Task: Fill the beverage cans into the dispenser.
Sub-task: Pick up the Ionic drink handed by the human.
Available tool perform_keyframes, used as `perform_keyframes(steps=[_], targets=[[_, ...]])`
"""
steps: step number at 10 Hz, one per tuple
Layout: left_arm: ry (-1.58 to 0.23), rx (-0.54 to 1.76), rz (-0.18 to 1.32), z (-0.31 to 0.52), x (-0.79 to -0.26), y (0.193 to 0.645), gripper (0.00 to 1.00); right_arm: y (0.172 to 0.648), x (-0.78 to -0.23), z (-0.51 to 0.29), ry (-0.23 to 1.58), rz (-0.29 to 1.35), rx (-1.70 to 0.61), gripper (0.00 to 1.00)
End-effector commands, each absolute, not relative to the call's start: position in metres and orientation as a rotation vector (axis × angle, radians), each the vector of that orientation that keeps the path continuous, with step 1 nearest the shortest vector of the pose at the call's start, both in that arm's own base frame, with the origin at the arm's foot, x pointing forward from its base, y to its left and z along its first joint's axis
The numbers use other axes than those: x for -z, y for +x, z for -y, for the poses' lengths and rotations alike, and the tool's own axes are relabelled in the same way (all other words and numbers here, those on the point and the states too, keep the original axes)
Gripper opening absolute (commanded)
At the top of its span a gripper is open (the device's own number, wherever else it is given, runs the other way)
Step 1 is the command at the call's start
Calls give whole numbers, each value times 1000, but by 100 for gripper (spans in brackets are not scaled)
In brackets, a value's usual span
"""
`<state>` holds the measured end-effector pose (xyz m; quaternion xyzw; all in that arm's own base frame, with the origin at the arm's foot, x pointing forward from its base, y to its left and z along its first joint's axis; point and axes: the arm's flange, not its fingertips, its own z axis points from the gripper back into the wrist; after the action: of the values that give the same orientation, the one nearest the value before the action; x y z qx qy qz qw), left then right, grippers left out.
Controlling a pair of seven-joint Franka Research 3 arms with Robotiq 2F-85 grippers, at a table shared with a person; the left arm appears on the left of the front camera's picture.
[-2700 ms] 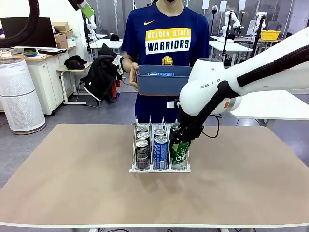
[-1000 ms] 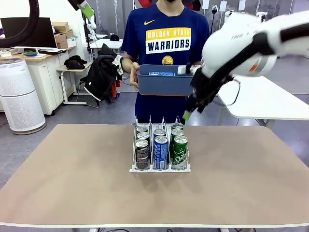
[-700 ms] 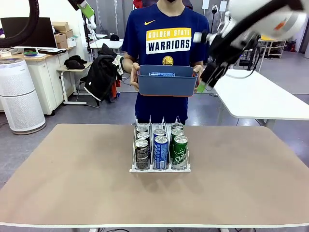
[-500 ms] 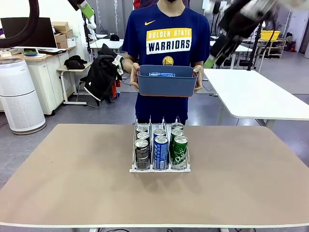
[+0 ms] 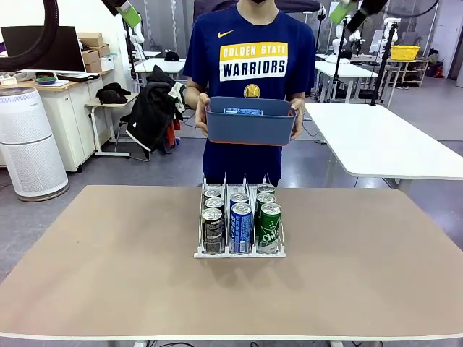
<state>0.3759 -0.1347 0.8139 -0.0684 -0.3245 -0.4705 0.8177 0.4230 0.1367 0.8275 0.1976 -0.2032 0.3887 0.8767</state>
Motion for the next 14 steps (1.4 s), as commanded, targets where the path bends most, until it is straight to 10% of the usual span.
perform_keyframes(steps=[1, 14], targets=[[-141, 1003, 691, 134, -813, 375, 100, 421, -847, -129, 433, 427, -767, 100], [-141, 1003, 691, 134, -813, 375, 100, 423, -853, -129, 388, 465, -760, 100]])
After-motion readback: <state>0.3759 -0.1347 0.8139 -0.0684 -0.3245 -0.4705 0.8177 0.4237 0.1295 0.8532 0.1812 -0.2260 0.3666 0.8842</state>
